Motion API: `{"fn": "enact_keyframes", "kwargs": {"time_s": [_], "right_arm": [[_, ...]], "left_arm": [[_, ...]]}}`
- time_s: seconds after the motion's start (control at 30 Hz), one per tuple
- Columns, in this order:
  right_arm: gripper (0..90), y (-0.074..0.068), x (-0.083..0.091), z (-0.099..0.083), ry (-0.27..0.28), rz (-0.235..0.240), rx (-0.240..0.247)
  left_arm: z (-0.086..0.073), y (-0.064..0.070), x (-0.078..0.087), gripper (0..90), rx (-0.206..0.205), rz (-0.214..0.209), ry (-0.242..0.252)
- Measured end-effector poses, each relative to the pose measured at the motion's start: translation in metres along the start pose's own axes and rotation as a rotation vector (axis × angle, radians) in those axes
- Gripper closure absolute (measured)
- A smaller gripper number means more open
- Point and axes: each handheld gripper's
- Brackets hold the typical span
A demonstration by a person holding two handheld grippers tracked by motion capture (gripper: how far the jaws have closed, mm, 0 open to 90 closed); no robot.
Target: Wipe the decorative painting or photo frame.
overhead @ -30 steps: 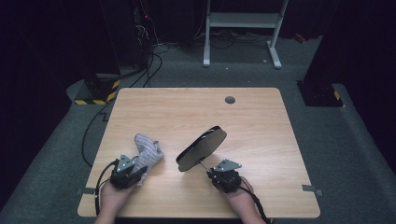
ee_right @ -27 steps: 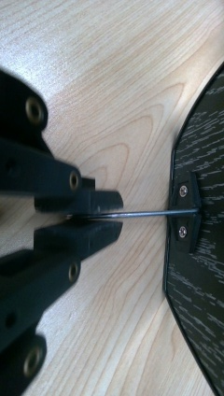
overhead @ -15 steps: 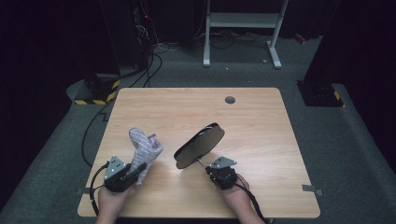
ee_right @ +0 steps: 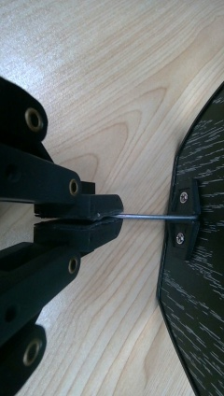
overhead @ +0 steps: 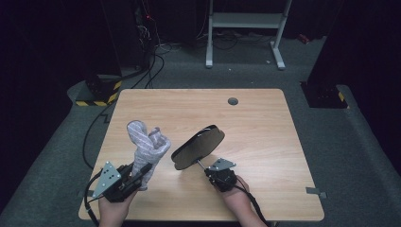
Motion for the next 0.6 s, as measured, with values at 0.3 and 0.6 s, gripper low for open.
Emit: {"fn": "enact_keyframes", "kwargs": {"time_s": [0.3,0.6], "right_arm": [[87.5,-0.004,0.0,0.0,0.003,0.005,0.02],[87.7,-0.005,0.0,0.0,0.005,0.001,0.028]], "left_arm": [[0.035,0.029,-0.017,68.9,-0.095,-0.042,0.038],[0.073,0.047,-0.052,68.8,-0.113,-0.081,0.051]]}}
Point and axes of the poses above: each handheld gripper's, and its own axes: x roughly backward along the jaws, z roughly out of its top, y roughly to its right, and after that the axes turned 11 degrees about -y, right-handed
